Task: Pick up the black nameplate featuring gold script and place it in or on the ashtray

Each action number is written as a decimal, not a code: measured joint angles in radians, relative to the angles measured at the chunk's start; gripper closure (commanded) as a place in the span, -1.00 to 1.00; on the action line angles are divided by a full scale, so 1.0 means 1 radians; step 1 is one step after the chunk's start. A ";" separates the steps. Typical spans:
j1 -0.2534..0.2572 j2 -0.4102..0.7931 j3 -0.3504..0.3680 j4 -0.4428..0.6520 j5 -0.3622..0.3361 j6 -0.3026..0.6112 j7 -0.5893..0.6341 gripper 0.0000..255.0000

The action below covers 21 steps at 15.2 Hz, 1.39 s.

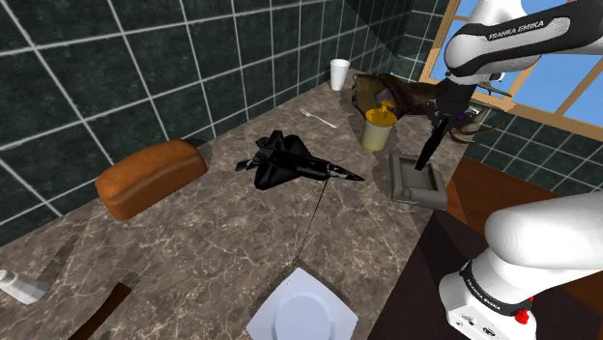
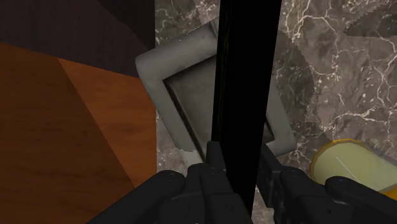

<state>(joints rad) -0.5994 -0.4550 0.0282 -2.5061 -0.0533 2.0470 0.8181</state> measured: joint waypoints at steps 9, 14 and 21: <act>-0.025 0.105 -0.035 0.023 -0.021 0.084 -0.041 1.00; -0.025 0.143 -0.034 -0.015 -0.024 0.160 -0.034 1.00; -0.026 0.203 -0.033 -0.061 -0.031 0.265 -0.025 1.00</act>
<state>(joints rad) -0.6259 -0.2522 -0.0048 -2.5673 -0.0838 2.3122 0.7934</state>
